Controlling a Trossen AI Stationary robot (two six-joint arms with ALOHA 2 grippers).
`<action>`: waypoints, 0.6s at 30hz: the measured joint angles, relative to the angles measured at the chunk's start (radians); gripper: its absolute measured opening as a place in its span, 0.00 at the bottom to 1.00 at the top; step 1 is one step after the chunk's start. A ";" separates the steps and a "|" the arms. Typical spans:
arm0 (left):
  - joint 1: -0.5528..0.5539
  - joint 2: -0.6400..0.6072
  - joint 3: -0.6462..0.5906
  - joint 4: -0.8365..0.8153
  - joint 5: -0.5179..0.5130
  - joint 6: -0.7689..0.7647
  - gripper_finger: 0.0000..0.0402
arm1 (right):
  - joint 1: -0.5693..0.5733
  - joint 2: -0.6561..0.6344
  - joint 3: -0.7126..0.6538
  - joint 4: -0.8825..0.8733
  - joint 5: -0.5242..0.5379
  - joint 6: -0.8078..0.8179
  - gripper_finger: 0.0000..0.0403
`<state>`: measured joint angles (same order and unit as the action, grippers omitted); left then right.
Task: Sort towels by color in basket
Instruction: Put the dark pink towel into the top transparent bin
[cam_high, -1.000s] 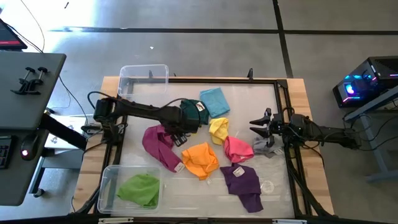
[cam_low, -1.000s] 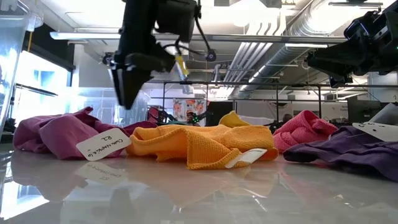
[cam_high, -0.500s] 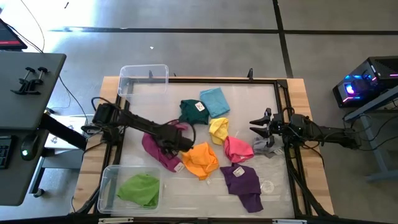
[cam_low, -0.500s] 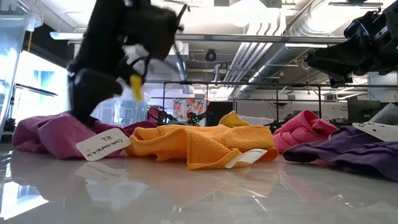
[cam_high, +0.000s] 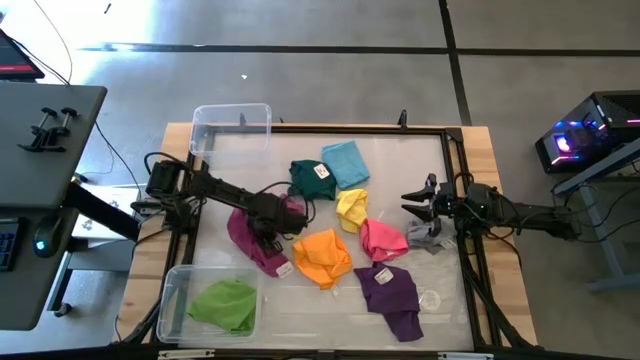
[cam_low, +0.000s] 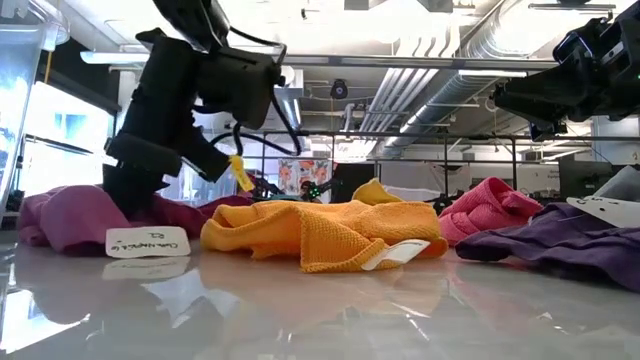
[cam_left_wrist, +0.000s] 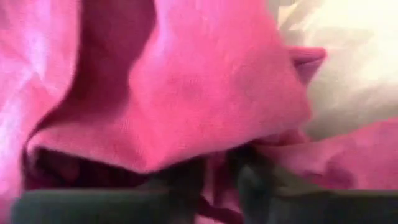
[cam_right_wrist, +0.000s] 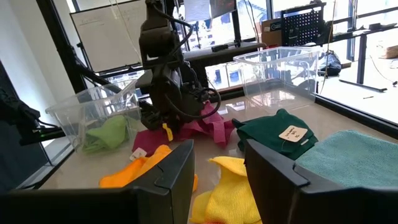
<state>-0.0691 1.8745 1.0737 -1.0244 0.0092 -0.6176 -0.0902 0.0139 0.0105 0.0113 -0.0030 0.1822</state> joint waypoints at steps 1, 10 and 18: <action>0.005 -0.002 0.005 0.005 -0.027 0.000 0.09 | 0.000 0.000 0.000 0.000 0.000 0.000 0.34; -0.004 -0.038 0.192 -0.141 -0.184 0.028 0.01 | 0.000 0.000 0.000 0.000 0.000 0.000 0.34; -0.048 -0.057 0.547 -0.449 -0.419 0.011 0.00 | 0.000 0.000 0.000 0.000 0.000 0.000 0.34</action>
<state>-0.1169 1.8179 1.6209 -1.4737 -0.4101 -0.6067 -0.0901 0.0139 0.0105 0.0116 -0.0029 0.1822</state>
